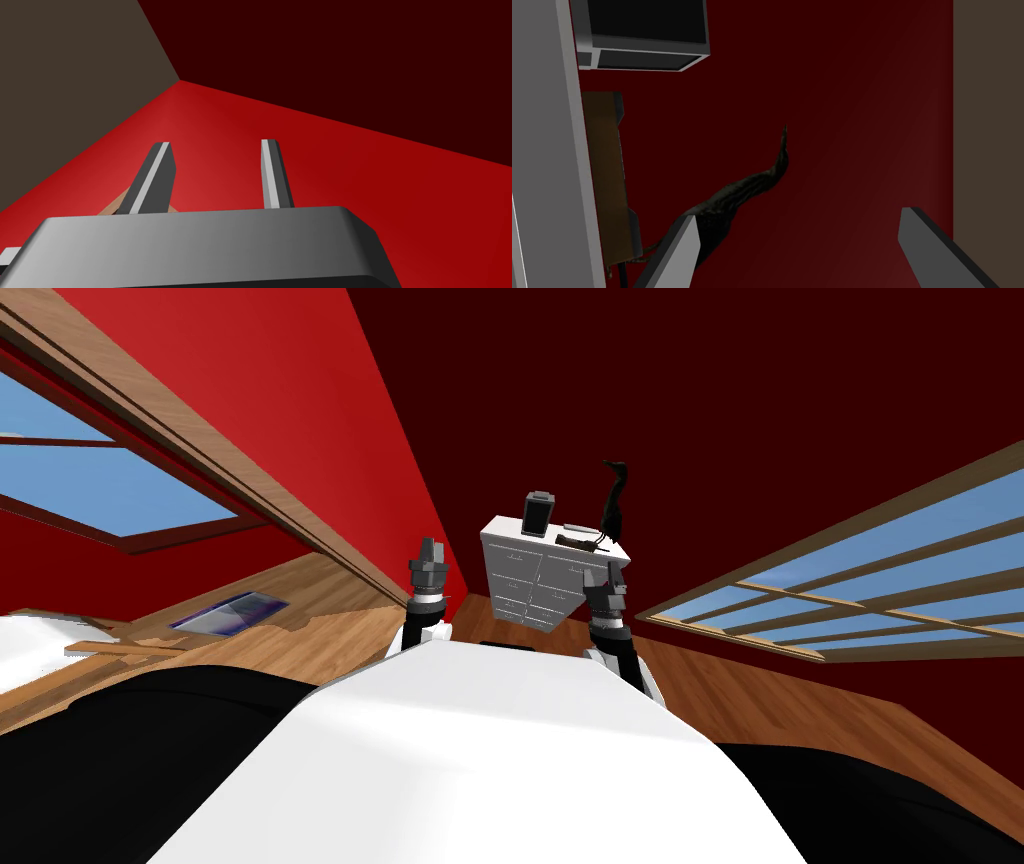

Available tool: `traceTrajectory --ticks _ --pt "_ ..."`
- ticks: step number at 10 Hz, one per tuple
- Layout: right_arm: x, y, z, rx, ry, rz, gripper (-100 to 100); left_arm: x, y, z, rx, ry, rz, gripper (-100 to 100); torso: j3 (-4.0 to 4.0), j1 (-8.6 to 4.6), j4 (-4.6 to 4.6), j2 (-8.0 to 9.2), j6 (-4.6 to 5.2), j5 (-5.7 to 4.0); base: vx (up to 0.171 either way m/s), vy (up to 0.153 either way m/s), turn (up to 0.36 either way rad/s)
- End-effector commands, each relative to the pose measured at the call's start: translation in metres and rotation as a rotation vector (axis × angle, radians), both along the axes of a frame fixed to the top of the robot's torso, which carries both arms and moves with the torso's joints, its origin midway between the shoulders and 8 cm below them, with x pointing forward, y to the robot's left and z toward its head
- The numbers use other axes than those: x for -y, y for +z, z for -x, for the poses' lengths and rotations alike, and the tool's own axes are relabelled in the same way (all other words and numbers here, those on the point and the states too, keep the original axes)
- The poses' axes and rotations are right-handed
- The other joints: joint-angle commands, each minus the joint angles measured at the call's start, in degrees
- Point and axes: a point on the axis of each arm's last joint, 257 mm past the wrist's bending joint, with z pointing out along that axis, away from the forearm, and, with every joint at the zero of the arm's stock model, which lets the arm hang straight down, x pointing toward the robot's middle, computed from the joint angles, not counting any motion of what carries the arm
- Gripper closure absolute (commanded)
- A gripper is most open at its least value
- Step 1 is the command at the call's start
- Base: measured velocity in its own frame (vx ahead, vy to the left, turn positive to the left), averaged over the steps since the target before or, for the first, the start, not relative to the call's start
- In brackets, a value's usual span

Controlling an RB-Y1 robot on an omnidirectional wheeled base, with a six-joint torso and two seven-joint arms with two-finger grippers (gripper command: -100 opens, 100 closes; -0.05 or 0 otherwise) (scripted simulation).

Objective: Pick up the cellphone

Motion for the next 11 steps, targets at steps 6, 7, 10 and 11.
traceTrajectory --ticks 6,7,10,11 --pt "-0.024 -0.049 -0.002 -0.065 0.086 0.245 -100 0.0 0.0 0.0 0.0 0.0 0.0 0 -0.05 0.1 -0.01 -0.11 0.01 0.02 -0.095 -0.048 0.049" --pt "-0.026 -0.051 -0.001 -0.069 0.098 0.267 -100 0.0 0.0 0.0 0.0 0.0 0.0 0 -0.03 0.09 -0.01 -0.07 -0.01 0.01 -0.091 -0.032 0.04" --pt "-0.036 -0.084 0.0 -0.09 0.154 0.412 -100 0.0 0.0 0.0 0.0 0.0 0.0 0 -0.09 0.16 -0.02 -0.19 0.01 0.03 -0.08 -0.021 0.073" --pt "-0.036 -0.087 0.001 -0.095 0.17 0.442 -100 0.0 0.0 0.0 0.0 0.0 0.0 0 -0.1 0.18 -0.03 -0.19 -0.01 0.04 -0.069 -0.006 0.048"
